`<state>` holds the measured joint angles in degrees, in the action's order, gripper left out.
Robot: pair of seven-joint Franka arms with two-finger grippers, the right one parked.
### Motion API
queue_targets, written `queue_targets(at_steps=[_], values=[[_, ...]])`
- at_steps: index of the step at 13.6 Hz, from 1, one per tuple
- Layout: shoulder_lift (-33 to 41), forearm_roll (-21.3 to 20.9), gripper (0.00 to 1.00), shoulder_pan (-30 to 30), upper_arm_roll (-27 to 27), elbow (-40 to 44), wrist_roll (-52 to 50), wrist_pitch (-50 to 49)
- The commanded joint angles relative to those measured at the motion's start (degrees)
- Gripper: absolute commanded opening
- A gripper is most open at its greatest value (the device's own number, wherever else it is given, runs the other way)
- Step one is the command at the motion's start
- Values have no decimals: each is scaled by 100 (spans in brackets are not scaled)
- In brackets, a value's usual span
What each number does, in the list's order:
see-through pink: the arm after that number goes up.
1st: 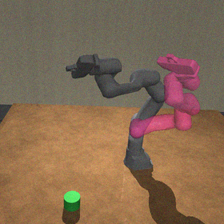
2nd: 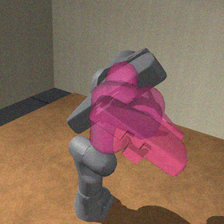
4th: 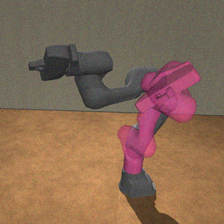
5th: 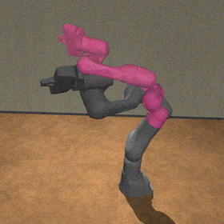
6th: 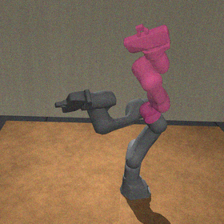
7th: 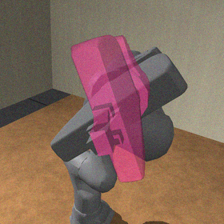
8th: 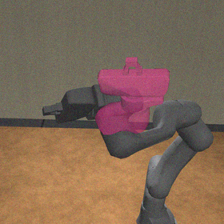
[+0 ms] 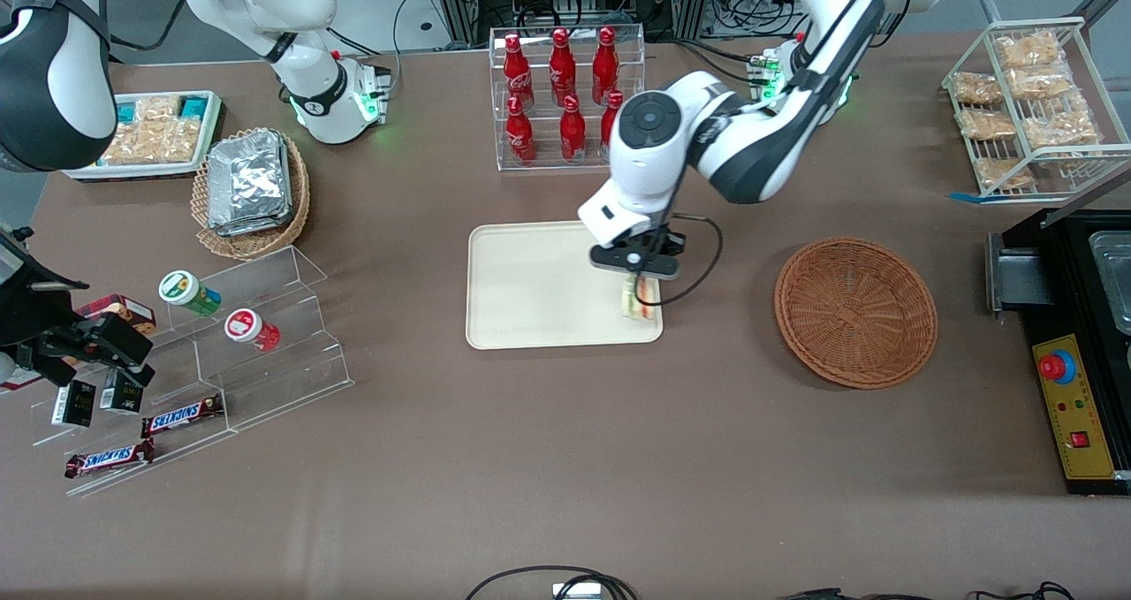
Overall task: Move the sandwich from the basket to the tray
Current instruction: 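Carry the held sandwich with the left gripper over the cream tray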
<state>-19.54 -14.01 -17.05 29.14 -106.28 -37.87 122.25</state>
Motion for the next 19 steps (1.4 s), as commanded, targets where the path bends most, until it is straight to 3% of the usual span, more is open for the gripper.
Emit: queue_targets(at_steps=[1, 11, 13, 16, 19], values=[[-383, -120, 0, -167, -40, 212, -19, 158], [-1297, -137, 0, -334, -58, 195, -678, 554], [-1412, -346, 1, -413, -58, 186, -792, 546], [-1544, -497, 21, -413, -58, 186, -942, 546], [-1562, -497, 54, -440, -58, 186, -1142, 493]])
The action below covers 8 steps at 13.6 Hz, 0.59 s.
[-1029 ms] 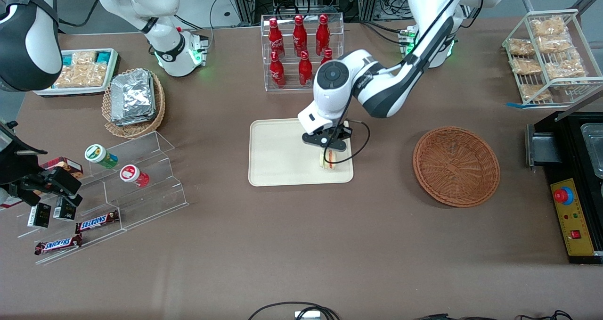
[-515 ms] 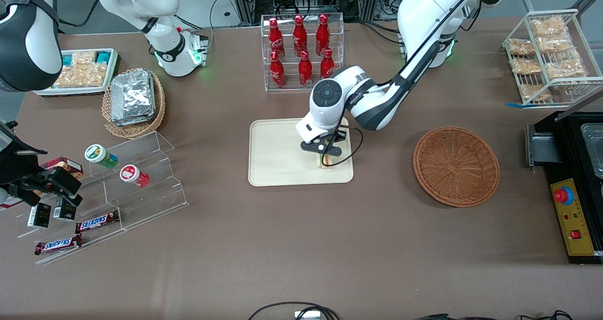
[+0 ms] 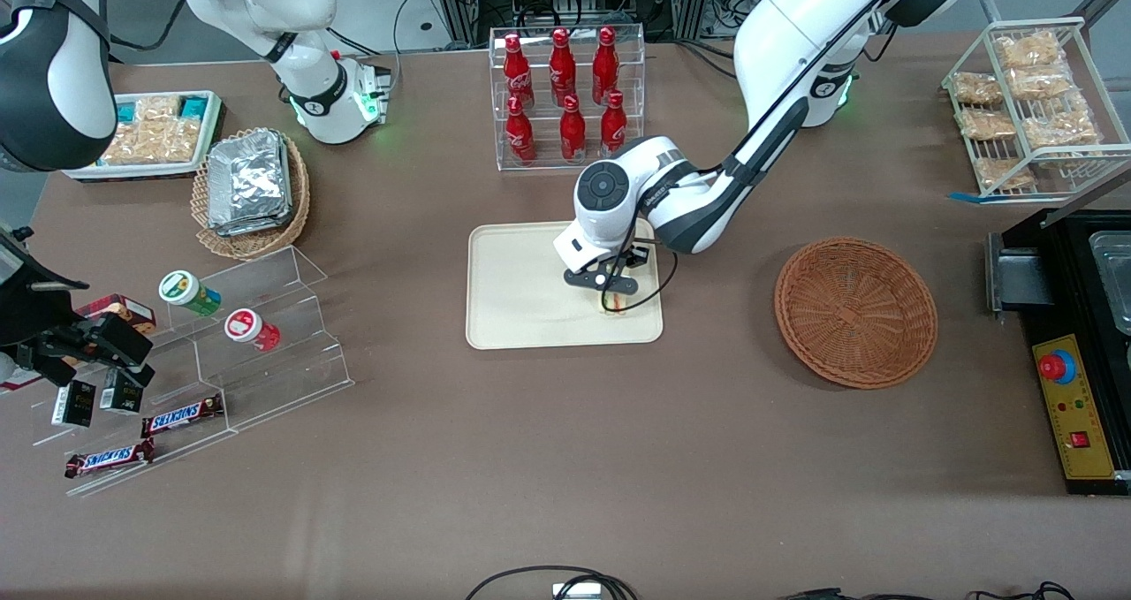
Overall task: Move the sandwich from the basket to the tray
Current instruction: 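Lower the sandwich onto the tray and open the left gripper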
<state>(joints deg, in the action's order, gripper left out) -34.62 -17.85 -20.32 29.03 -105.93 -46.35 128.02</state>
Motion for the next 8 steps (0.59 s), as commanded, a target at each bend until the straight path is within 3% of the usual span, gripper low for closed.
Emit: queue_targets(at_steps=[1, 2, 4, 8], values=[[-27, -113, 78, -156, -47, 169, -505, -93], [25, -122, 100, -165, -47, 195, -672, -136], [148, -105, 100, -156, -47, 387, -762, -451], [149, 10, 100, -95, -56, 1643, -849, -1620]])
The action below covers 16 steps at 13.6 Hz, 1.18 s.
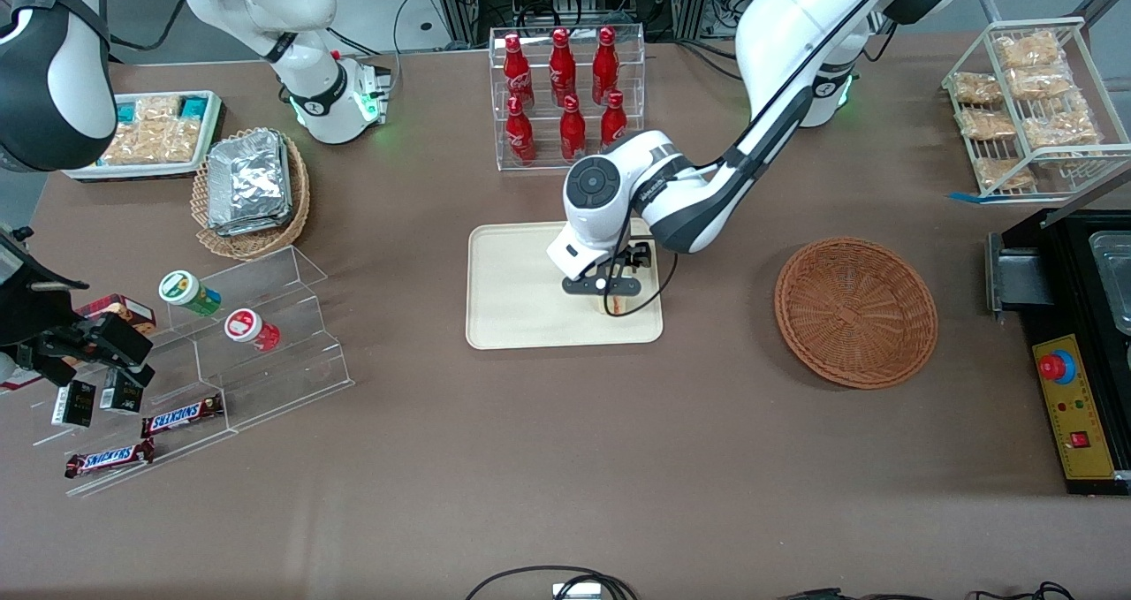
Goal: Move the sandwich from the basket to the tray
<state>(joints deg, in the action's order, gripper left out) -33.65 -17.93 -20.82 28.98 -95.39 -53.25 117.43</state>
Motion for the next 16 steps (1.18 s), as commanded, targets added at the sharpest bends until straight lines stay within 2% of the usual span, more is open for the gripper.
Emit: queue_targets(at_steps=[1, 3, 9, 16], values=[[78, 18, 100, 33, -59, 774, -290, -711], [227, 18, 100, 375, -59, 943, -441, -809], [807, -26, 100, 1896, -59, 917, -231, -1257], [1290, 26, 100, 2793, -59, 917, 840, -1459]])
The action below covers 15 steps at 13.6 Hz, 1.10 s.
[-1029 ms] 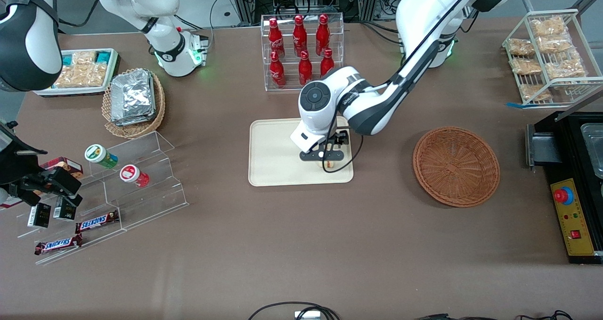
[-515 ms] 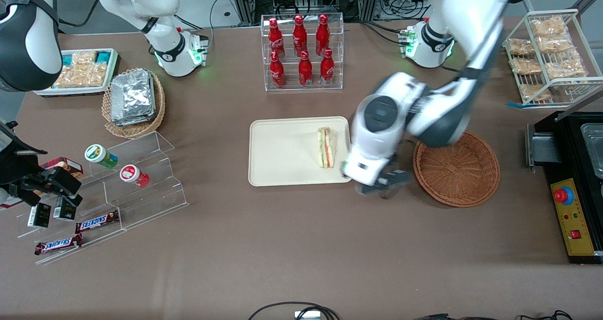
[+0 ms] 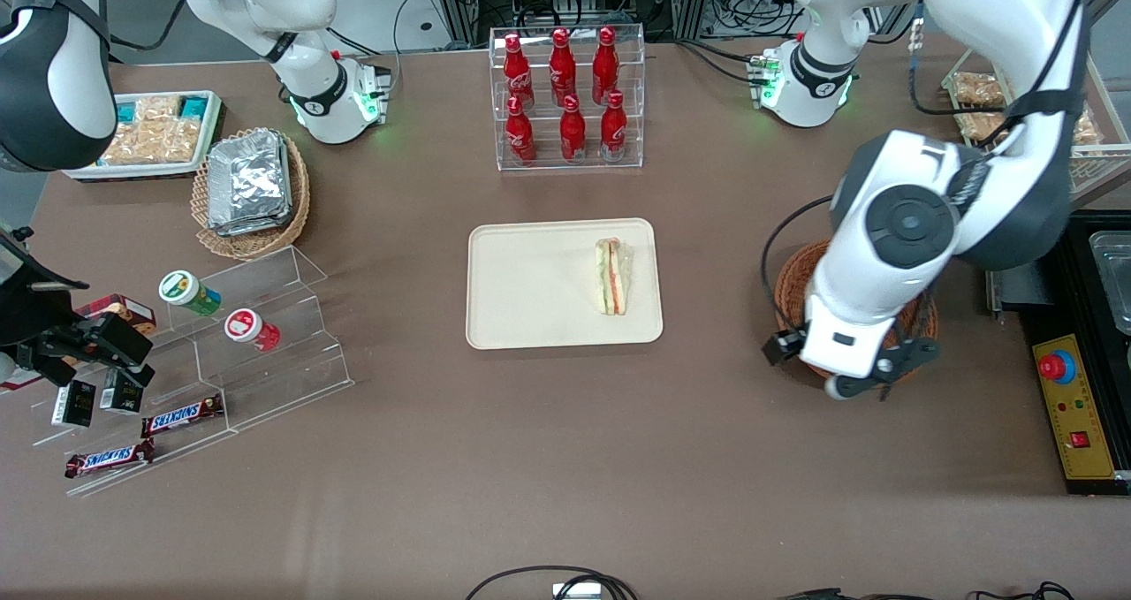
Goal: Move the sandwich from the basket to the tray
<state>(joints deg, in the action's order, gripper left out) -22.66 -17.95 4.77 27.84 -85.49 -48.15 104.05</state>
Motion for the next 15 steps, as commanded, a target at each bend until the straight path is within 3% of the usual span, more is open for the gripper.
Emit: queue_targets(at_steps=[1, 6, 8, 11, 15], values=[[209, 19, 100, 331, 55, -47, 498, -218], [455, 177, 100, 989, 55, -65, 1622, -561], [744, 439, 100, 1184, -15, -126, 2184, -579], [1254, 1028, 100, 983, -796, -301, 3002, -579], [2010, 1398, 100, 649, -1605, -715, 4233, -676]])
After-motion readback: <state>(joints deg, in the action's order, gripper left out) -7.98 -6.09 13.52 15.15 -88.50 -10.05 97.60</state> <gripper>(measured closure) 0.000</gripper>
